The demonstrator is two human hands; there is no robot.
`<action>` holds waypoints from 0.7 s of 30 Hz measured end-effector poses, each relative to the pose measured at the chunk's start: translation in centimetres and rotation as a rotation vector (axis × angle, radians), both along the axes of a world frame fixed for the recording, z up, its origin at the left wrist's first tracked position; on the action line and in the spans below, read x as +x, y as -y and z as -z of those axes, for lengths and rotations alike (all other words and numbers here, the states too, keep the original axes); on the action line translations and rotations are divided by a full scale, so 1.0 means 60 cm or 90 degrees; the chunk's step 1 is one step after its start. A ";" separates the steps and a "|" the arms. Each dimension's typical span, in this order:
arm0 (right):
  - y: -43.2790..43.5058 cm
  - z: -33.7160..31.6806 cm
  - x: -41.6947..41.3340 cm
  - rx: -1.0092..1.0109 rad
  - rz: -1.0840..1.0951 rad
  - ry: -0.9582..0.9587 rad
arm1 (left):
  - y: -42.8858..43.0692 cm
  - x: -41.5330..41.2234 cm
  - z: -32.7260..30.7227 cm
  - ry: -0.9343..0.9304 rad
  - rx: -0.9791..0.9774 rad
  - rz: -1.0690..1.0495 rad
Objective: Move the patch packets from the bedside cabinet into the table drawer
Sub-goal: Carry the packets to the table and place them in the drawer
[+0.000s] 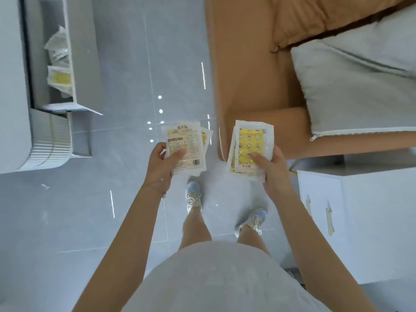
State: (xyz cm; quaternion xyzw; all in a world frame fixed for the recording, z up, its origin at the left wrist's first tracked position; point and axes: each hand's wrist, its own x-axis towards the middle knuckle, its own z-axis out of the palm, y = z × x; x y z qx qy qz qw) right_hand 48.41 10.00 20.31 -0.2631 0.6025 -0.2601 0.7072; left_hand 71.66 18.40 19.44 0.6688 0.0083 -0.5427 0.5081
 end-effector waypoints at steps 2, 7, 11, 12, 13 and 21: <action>0.000 -0.006 0.075 0.007 -0.028 0.005 | -0.020 0.073 -0.011 0.011 -0.010 -0.021; 0.034 -0.025 0.223 0.031 -0.115 0.020 | -0.054 0.215 -0.028 0.033 -0.019 -0.096; 0.090 -0.036 0.307 0.011 -0.151 0.021 | -0.054 0.287 -0.022 0.024 -0.035 -0.159; 0.107 -0.037 0.324 0.003 -0.163 0.017 | -0.050 0.302 -0.018 0.019 -0.041 -0.176; 0.124 -0.036 0.341 -0.003 -0.175 0.010 | -0.045 0.315 -0.012 0.015 -0.045 -0.190; 0.264 -0.010 0.465 -0.017 -0.276 -0.008 | 0.051 0.386 0.024 -0.004 -0.045 -0.282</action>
